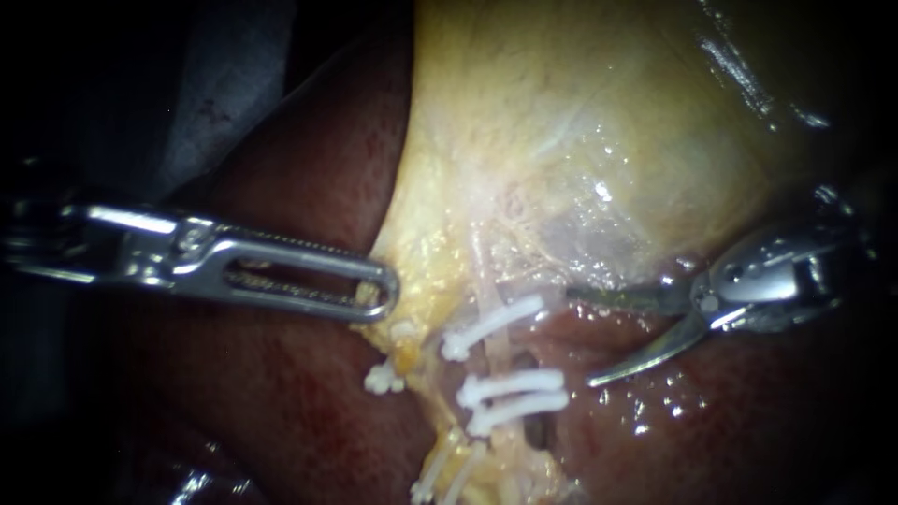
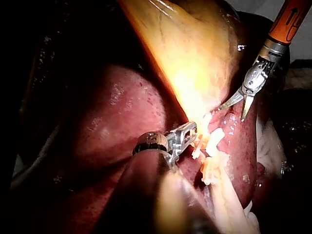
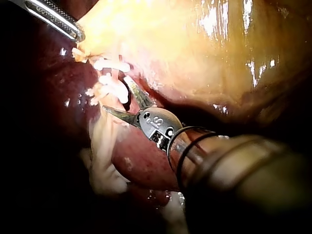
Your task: Go to the cutting position right tube
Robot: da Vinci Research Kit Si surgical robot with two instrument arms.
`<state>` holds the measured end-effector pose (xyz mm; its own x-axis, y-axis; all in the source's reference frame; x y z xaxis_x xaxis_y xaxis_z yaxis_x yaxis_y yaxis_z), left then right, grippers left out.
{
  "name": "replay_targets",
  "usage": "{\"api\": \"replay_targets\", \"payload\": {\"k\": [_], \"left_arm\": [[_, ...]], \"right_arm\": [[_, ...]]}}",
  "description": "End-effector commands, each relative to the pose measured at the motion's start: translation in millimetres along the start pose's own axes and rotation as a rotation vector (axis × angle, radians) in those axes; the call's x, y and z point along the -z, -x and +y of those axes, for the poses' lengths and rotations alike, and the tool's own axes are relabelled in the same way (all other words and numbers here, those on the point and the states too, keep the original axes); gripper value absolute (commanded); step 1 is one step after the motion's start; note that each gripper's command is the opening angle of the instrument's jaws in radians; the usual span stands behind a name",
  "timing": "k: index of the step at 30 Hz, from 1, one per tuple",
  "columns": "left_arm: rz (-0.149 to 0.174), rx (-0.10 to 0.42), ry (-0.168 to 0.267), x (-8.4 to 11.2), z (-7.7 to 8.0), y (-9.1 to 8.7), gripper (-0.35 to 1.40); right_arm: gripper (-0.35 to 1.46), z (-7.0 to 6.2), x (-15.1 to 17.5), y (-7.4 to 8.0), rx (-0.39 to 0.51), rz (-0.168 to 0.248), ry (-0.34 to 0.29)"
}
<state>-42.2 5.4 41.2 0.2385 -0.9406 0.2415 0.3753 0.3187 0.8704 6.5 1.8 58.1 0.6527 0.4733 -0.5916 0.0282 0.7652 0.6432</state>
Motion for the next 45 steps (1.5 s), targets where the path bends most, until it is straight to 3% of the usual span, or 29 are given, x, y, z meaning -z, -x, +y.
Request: {"api": "replay_targets", "payload": {"k": [1,15,23,33,45], "left_arm": [[0.000,0.001,0.000,0.2,-0.1,0.1,-0.35],[-0.003,0.008,0.000,1.7,-1.2,0.5,-0.35],[-0.001,0.010,-0.003,2.2,-1.7,0.6,-0.35],[-0.001,0.011,-0.003,2.3,-2.0,0.5,-0.35],[-0.001,0.012,-0.003,2.5,-2.2,0.6,-0.35]], "right_arm": [[1.26,0.0,-0.1,0.0,-0.004,-0.009,-0.001],[1.11,0.1,-1.7,-1.3,-0.063,-0.113,-0.044],[1.03,0.4,-3.5,-2.3,-0.083,-0.126,-0.068],[0.98,1.0,-6.0,-2.3,-0.090,-0.167,-0.104],[0.86,1.8,-7.7,-2.5,-0.089,-0.172,-0.104]]}}
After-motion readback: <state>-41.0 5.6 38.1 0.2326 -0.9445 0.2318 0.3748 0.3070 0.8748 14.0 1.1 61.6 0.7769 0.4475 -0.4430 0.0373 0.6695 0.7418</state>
